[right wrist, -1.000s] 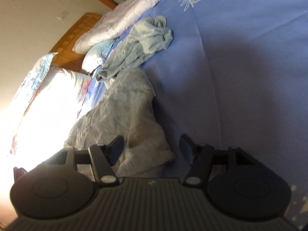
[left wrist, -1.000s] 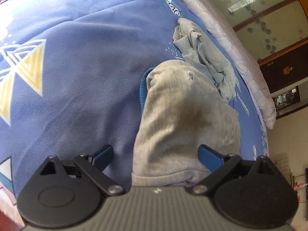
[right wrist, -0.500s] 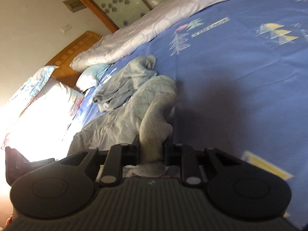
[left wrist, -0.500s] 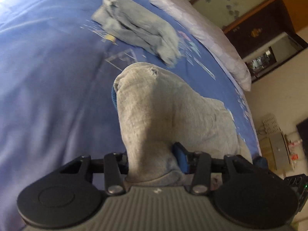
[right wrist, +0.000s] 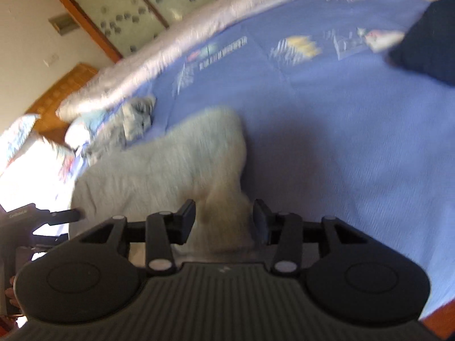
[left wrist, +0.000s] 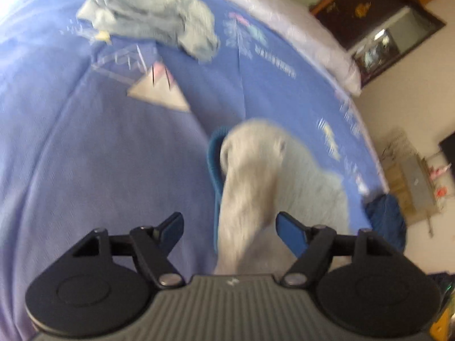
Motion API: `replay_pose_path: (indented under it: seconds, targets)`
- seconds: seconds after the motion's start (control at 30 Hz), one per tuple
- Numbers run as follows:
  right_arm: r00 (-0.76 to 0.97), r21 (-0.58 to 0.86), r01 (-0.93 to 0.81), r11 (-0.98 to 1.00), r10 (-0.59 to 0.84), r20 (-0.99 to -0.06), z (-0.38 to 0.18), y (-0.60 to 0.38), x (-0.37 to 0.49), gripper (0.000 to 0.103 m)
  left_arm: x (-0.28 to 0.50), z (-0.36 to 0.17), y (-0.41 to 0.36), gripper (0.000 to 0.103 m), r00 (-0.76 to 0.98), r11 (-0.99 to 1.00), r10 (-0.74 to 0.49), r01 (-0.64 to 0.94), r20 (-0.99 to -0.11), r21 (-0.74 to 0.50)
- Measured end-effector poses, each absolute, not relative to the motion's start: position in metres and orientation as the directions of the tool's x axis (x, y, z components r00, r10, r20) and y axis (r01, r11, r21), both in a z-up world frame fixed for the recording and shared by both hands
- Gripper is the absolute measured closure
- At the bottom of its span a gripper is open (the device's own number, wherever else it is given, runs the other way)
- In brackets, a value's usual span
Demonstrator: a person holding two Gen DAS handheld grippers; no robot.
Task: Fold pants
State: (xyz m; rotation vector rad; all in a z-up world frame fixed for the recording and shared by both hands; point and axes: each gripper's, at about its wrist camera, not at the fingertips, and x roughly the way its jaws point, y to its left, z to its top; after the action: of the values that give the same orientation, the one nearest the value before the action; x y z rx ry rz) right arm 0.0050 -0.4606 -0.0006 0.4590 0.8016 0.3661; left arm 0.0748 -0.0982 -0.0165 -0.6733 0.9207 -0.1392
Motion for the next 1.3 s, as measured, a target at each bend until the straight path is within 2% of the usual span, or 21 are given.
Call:
replay_pose_path:
  seconds: [0.1, 0.2, 0.27, 0.37, 0.5, 0.53, 0.57, 0.6, 0.63, 0.73, 0.83, 0.97, 1.03, 1.07, 1.2, 1.27, 1.3]
  targets:
    - [0.713, 0.505, -0.198, 0.84, 0.477, -0.513, 0.027, -0.458, 0.007, 0.055, 0.095, -0.002, -0.089, 0.026, 0.611, 0.802, -0.378, -0.16, -0.696, -0.576]
    - [0.66, 0.466, -0.386, 0.796, 0.591, -0.464, 0.047, -0.417, 0.005, 0.055, 0.123, -0.011, -0.091, 0.027, 0.544, 0.791, -0.432, -0.155, -0.72, -0.592]
    - [0.577, 0.376, -0.551, 0.745, 0.665, -0.473, 0.05, -0.368, -0.004, 0.056, 0.139, -0.022, -0.09, 0.028, 0.516, 0.756, -0.471, -0.182, -0.715, -0.629]
    - [0.495, 0.145, -0.75, 0.645, 0.692, -0.525, 0.039, -0.295, -0.029, 0.057, 0.151, -0.031, -0.085, 0.028, 0.5, 0.691, -0.538, -0.199, -0.678, -0.695]
    - [0.453, -0.061, -0.855, 0.515, 0.683, -0.574, 0.016, -0.237, -0.049, 0.059, 0.16, -0.035, -0.084, 0.028, 0.482, 0.693, -0.551, -0.19, -0.681, -0.695]
    - [0.454, -0.096, -0.861, 0.5, 0.666, -0.592, 0.01, -0.228, -0.048, 0.064, 0.161, -0.036, -0.085, 0.035, 0.48, 0.698, -0.549, -0.187, -0.684, -0.691]
    - [0.453, -0.118, -0.863, 0.492, 0.648, -0.612, 0.003, -0.224, -0.045, 0.076, 0.163, -0.037, -0.085, 0.047, 0.479, 0.702, -0.549, -0.181, -0.685, -0.689]
    - [0.445, -0.121, -0.864, 0.489, 0.629, -0.637, -0.003, -0.222, -0.042, 0.094, 0.165, -0.038, -0.086, 0.064, 0.472, 0.711, -0.546, -0.176, -0.692, -0.681]
    - [0.425, -0.094, -0.866, 0.49, 0.625, -0.655, -0.005, -0.225, -0.041, 0.094, 0.166, -0.037, -0.087, 0.074, 0.474, 0.726, -0.531, -0.172, -0.702, -0.666]
    - [0.38, 0.002, -0.864, 0.503, 0.655, -0.653, 0.009, -0.237, -0.032, 0.095, 0.167, -0.026, -0.094, 0.081, 0.501, 0.767, -0.514, -0.095, -0.696, -0.635]
    - [0.368, -0.019, -0.885, 0.464, 0.676, -0.638, 0.028, -0.243, -0.042, 0.095, 0.165, -0.013, -0.103, 0.085, 0.535, 0.8, -0.503, -0.009, -0.679, -0.6]
    - [0.352, -0.037, -0.891, 0.452, 0.638, -0.685, 0.011, -0.235, -0.044, 0.095, 0.157, -0.013, -0.112, 0.086, 0.583, 0.848, -0.469, 0.088, -0.663, -0.523]
    - [0.344, -0.032, -0.879, 0.476, 0.586, -0.734, -0.016, -0.224, -0.041, 0.095, 0.159, -0.033, -0.111, 0.085, 0.566, 0.873, -0.421, 0.043, -0.709, -0.485]
    - [0.346, -0.022, -0.875, 0.484, 0.592, -0.728, -0.026, -0.223, -0.039, 0.095, 0.159, -0.047, -0.105, 0.084, 0.559, 0.868, -0.408, -0.008, -0.722, -0.497]
    - [0.34, 0.053, -0.845, 0.532, 0.611, -0.714, -0.022, -0.222, -0.032, 0.092, 0.154, -0.073, -0.073, 0.06, 0.579, 0.77, -0.425, -0.173, -0.696, -0.614]
    - [0.342, 0.067, -0.842, 0.536, 0.626, -0.701, -0.017, -0.231, -0.032, 0.09, 0.15, -0.066, -0.073, 0.054, 0.584, 0.778, -0.406, -0.181, -0.703, -0.601]
    - [0.34, 0.094, -0.833, 0.545, 0.638, -0.691, -0.011, -0.239, -0.032, 0.088, 0.146, -0.058, -0.075, 0.046, 0.592, 0.802, -0.377, -0.178, -0.713, -0.571]
